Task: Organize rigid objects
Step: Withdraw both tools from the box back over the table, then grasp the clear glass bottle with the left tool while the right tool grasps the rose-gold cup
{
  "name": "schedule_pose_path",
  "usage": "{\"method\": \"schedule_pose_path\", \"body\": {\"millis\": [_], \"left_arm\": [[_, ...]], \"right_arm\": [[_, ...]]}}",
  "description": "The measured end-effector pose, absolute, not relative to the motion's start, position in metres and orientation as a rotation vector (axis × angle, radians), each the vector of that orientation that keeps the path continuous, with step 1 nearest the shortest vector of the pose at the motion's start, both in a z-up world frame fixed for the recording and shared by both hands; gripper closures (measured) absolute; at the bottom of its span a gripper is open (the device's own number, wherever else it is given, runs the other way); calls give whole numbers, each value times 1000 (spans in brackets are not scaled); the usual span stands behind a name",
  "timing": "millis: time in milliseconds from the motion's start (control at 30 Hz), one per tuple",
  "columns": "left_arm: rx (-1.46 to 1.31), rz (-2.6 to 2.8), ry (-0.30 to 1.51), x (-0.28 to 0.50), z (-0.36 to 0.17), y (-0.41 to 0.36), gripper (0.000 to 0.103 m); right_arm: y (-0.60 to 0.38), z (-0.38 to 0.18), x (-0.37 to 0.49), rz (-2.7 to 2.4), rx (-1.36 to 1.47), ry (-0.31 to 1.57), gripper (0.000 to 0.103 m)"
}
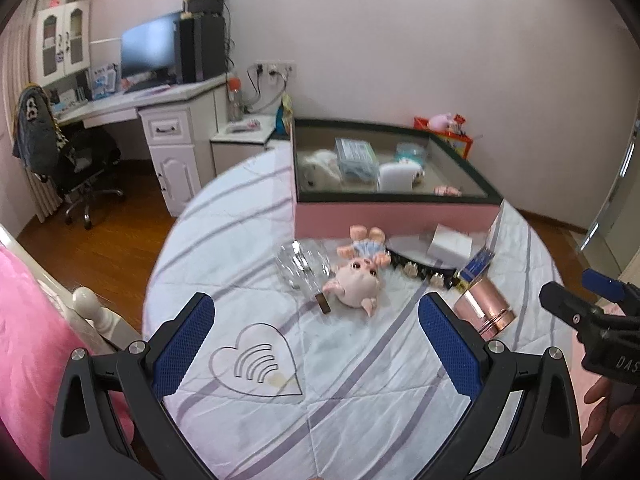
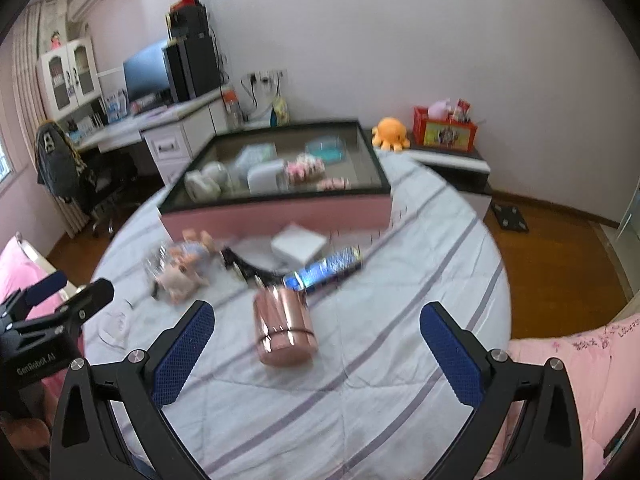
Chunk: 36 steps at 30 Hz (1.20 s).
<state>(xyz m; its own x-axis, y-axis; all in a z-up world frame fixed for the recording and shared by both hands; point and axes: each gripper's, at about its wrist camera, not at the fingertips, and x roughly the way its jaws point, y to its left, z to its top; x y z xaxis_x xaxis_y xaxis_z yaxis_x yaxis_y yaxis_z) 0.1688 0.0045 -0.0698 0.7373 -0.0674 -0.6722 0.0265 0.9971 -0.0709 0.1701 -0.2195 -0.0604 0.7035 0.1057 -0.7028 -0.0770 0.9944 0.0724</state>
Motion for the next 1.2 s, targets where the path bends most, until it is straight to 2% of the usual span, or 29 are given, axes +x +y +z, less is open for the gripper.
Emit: {"method": "schedule_pose_path", "body": {"millis": [267, 767, 867, 967, 1033, 1067, 1133, 1200], "left_arm": [[-56, -58, 785, 201, -93, 4, 0], [-83, 55, 858, 256, -128, 32, 2], [-104, 38, 860, 265, -129, 33, 2], [-108, 34, 897, 275, -136, 33, 9], [-116, 33, 898, 275, -136, 34, 10], [-110, 30, 898, 276, -137, 33, 13], [-110, 13, 898, 279, -138, 31, 23], [-91, 6, 897, 279, -139, 27, 40]], "right_arm": [[-219, -93, 188, 98, 35, 869, 0], [-200, -120, 213, 128, 11, 921, 1], [-197, -129, 218, 127, 10, 942, 8], [-193, -134, 221, 127, 1, 944, 18], [-189, -135, 222, 127, -20, 939, 25], [-186, -135, 223, 132, -28, 936, 27], [-183, -135, 223, 131, -40, 929, 40], [-180, -135, 223, 138, -51, 920, 50]]}}
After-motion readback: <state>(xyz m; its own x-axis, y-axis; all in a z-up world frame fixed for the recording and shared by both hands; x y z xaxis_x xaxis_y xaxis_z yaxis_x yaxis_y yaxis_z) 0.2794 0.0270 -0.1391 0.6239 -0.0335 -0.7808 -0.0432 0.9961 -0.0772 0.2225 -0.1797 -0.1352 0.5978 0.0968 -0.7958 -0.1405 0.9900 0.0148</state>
